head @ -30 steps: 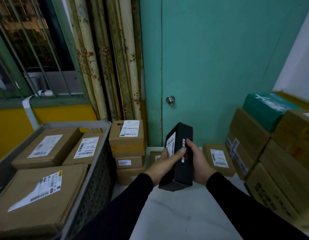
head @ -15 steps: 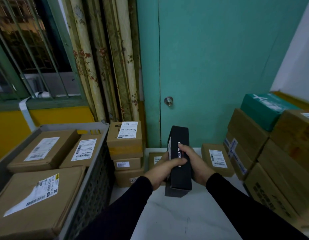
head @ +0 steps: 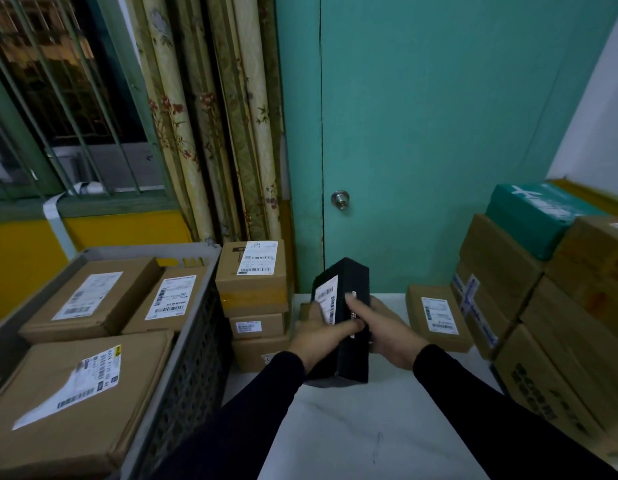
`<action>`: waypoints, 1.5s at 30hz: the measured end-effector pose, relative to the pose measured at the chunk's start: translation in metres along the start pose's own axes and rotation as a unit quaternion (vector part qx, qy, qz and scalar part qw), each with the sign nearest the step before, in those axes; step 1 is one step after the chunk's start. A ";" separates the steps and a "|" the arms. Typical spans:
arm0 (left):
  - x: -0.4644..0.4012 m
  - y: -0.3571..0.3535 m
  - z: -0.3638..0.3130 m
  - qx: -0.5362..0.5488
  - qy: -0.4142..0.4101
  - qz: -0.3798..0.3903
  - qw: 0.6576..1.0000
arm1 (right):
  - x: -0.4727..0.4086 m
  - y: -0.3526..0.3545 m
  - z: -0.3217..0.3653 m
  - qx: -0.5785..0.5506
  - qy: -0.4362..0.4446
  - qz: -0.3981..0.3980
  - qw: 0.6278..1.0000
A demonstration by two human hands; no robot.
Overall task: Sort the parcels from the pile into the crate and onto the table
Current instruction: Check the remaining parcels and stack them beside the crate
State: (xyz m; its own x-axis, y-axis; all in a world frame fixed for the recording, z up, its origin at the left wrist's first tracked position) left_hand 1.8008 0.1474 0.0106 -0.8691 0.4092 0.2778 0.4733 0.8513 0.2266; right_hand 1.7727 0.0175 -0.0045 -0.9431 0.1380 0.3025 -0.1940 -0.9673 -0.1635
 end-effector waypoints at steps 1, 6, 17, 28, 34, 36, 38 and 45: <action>-0.002 0.003 0.003 -0.063 -0.003 -0.025 0.998 | -0.001 -0.002 -0.003 -0.001 0.005 0.008 1.000; -0.006 0.009 0.009 -0.011 -0.016 -0.004 1.000 | -0.007 0.016 -0.009 -0.085 0.013 -0.075 0.994; -0.012 0.000 0.067 0.157 0.163 0.005 0.974 | -0.032 0.032 -0.062 -0.062 -0.030 -0.115 0.991; -0.063 -0.008 0.109 0.127 0.137 -0.132 0.974 | -0.058 0.039 -0.118 0.001 -0.119 -0.066 0.991; -0.101 -0.015 0.114 0.120 0.110 -0.171 0.972 | -0.099 0.054 -0.125 -0.002 -0.070 -0.076 0.995; -0.110 -0.018 0.115 0.138 0.100 -0.203 0.964 | -0.114 0.059 -0.126 0.019 -0.049 -0.081 0.995; -0.118 -0.022 0.121 0.161 0.097 -0.232 0.954 | -0.126 0.061 -0.129 0.035 -0.037 -0.082 0.995; -0.134 -0.027 0.157 0.133 0.093 -0.290 0.943 | -0.149 0.048 -0.149 0.144 0.009 -0.086 0.986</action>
State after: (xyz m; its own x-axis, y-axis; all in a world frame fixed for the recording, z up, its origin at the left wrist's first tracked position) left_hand 1.8820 0.1210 -0.1797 -0.9183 -0.1948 0.3446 -0.1490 0.9766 0.1551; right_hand 1.8638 -0.0176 -0.1978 -0.9085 0.3059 0.2848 -0.2686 -0.9494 0.1630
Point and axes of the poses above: each hand's wrist, its own x-axis away from the middle knuckle, its own y-axis out of the back of the hand, z = x × y, the point moved 5 cm from there along -x, towards the middle knuckle, and after that the axes turned 2 degrees about -z, right-handed, at the moved point
